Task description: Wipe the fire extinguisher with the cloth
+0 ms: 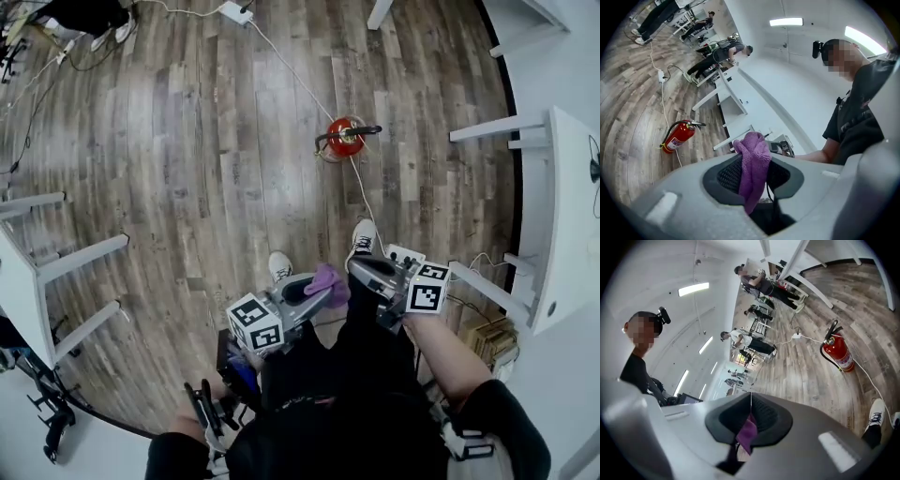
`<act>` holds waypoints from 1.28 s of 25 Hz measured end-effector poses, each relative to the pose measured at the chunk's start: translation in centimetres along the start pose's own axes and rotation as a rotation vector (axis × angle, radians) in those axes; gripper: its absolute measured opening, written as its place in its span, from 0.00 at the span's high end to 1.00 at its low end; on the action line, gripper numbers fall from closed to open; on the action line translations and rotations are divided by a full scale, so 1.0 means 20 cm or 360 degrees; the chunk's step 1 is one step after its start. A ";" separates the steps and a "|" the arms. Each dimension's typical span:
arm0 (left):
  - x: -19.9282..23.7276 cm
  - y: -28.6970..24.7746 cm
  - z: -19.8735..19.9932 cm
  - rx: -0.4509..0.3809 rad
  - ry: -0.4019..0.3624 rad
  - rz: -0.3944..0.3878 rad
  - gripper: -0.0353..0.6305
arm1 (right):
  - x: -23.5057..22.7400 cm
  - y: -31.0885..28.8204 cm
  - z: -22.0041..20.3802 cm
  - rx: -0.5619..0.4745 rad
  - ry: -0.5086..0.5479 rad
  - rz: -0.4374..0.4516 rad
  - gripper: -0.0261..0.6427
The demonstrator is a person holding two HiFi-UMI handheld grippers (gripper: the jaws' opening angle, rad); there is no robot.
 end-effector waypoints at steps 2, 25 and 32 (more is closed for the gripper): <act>-0.10 0.05 0.08 -0.0009 -0.0010 -0.0053 0.79 | 0.13 0.02 0.03 -0.0096 0.0020 -0.0017 0.95; -0.99 0.53 -0.02 0.0520 -0.0055 -0.0726 0.79 | 1.03 0.41 -0.37 -0.0720 0.0236 0.0002 0.95; -1.20 0.48 -0.31 0.0341 -0.0028 -0.0596 0.79 | 1.07 0.73 -0.65 -0.0687 0.0236 0.0052 0.96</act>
Point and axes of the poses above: the fingertips, and each gripper's own axes: y backward along the fingers, x to its left, z out of its top, the point moved 1 cm from there along y, backward along the fingers, and after that the axes turned 2 degrees about x, right-handed, at the moved point
